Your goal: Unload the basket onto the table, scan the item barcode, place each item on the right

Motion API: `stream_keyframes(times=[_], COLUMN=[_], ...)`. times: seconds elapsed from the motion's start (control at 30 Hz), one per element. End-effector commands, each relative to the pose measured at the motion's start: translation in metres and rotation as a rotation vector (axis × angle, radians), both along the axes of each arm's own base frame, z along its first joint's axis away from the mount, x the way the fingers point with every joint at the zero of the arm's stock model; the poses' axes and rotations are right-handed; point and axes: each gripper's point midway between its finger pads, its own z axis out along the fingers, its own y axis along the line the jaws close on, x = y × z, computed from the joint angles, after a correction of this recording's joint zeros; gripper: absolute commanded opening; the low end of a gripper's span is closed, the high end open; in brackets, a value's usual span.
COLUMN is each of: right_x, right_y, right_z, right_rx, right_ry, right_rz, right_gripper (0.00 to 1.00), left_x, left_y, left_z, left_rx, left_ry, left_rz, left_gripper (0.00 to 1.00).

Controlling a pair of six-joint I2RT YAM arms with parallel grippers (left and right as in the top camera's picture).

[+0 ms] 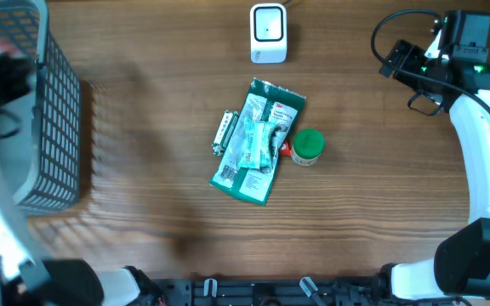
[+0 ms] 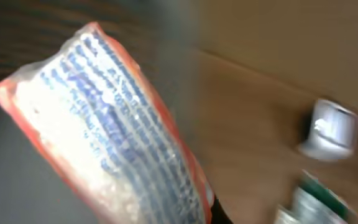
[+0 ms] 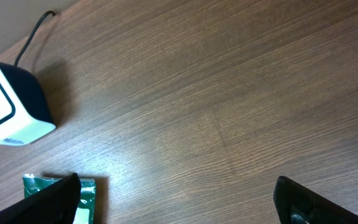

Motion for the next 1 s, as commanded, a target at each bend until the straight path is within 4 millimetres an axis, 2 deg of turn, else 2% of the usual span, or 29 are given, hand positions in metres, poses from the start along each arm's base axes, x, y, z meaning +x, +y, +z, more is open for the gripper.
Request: stream_keyframes(times=[0.0,0.1,0.13,0.27,0.33,0.47,0.53,0.63,0.7,0.73,0.77,0.9,0.97], right_x=[0.001,0.001,0.001,0.001,0.001,0.001,0.001,0.001,0.001,0.001,0.001,0.001,0.001], right_y=[-0.004,-0.004,-0.004,-0.004,-0.004,-0.004,-0.004,-0.004,-0.004,-0.004,-0.004,-0.004,-0.004], right_z=[-0.003,-0.003,-0.003,-0.003,-0.003,-0.003,-0.003,-0.003,-0.003,-0.003,-0.003,-0.003,-0.003], right_rx=[-0.008,-0.009,-0.008,-0.009,-0.009,-0.009,-0.009,-0.008,-0.009,-0.009,-0.009,-0.009,-0.009], right_ry=[0.008,0.008,0.008,0.008,0.008,0.008,0.008,0.008,0.008,0.008,0.008,0.008,0.008], right_rz=[-0.018,-0.017,-0.018,-0.017,-0.017,-0.017,-0.017,-0.018,-0.017,-0.017,-0.017,-0.017,-0.017], right_gripper=[1.0,1.0,1.0,1.0,1.0,1.0,1.0,0.99,1.0,1.0,1.0,1.0,1.0], left_x=[-0.001,-0.008,-0.01,-0.039,-0.056,-0.079,-0.086,-0.096,-0.1,-0.101,-0.1,-0.088,-0.076], left_y=[-0.106,-0.176,-0.193,-0.283,-0.317,-0.363,-0.378,-0.391,-0.398,-0.4,-0.4,-0.386,-0.372], left_z=[0.003,-0.034,-0.046,-0.115,-0.145,-0.191,-0.21,-0.226,-0.227,-0.226,-0.222,-0.204,-0.189], left_rx=[-0.086,-0.112,-0.118,-0.159,-0.156,-0.099,-0.033,0.06,0.084,0.085,0.083,0.065,0.046], left_ry=[0.055,0.184,0.217,0.425,0.508,0.613,0.646,0.662,0.656,0.651,0.641,0.611,0.581], left_rz=[-0.232,-0.4,-0.443,-0.621,-0.687,-0.743,-0.744,-0.758,-0.776,-0.781,-0.782,-0.74,-0.698], left_gripper=[0.04,0.04,0.04,0.04,0.04,0.04,0.09,0.31,0.64,0.85,1.0,1.0,1.0])
